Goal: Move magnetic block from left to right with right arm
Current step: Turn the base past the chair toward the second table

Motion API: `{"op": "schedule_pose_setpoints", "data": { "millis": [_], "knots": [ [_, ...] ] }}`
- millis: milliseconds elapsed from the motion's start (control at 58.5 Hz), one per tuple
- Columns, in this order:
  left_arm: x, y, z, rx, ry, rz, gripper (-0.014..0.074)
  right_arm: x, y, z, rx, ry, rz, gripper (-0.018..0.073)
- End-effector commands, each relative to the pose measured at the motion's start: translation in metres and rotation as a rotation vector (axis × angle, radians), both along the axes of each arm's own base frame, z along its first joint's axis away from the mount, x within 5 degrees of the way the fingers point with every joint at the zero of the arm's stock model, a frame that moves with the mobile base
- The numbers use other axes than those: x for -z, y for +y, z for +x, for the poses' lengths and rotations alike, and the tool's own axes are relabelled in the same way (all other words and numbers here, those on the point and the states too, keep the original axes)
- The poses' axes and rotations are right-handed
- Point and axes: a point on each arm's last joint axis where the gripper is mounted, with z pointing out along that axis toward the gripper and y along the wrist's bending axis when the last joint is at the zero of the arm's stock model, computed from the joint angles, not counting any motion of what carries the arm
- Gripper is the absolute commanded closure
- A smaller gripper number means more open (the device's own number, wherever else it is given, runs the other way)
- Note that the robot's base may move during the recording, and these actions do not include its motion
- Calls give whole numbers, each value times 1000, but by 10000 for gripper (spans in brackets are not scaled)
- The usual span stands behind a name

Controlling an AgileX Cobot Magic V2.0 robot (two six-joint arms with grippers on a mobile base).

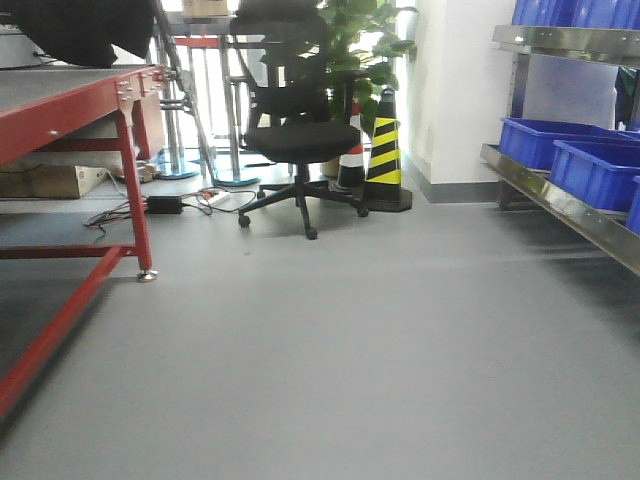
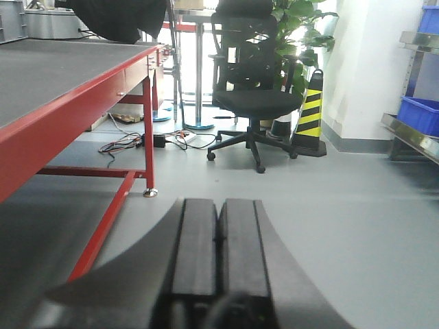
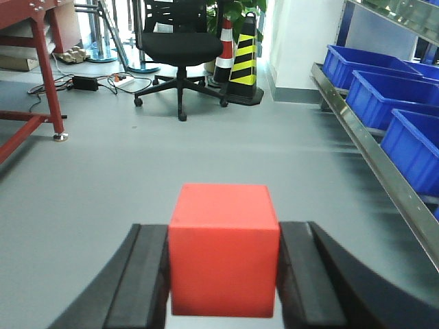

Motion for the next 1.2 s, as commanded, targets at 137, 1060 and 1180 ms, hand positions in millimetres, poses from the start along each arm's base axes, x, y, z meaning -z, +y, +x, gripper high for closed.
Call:
{"op": "schedule_pose_setpoints", "data": {
  "millis": [137,1060,1180],
  "knots": [
    [-4,0,-1,5,-79,-12,713,-17,-1,1,10,-109,-8,172],
    [-4,0,-1,5,-79,-12,713,-17,-1,1,10,-109,-8,172],
    [-4,0,-1,5,-79,-12,713,-17,-1,1,10,-109,-8,172]
  ]
}}
